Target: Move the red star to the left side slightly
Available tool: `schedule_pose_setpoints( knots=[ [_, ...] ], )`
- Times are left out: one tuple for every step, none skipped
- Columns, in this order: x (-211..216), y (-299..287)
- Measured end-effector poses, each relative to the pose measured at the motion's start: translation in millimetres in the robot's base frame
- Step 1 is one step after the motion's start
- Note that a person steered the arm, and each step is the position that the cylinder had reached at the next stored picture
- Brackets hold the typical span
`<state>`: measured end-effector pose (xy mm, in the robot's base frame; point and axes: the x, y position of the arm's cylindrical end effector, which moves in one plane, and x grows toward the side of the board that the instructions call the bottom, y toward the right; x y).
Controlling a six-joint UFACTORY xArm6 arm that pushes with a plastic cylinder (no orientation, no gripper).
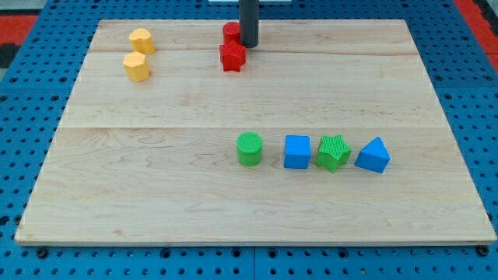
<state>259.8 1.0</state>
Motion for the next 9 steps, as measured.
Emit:
schedule_pose_setpoints(
  knots=[
    [39, 13],
    [45, 15],
    [39, 15],
    [35, 15],
    [31, 15],
    [25, 15],
    [20, 15],
    [19, 16],
    [24, -13]
  ],
)
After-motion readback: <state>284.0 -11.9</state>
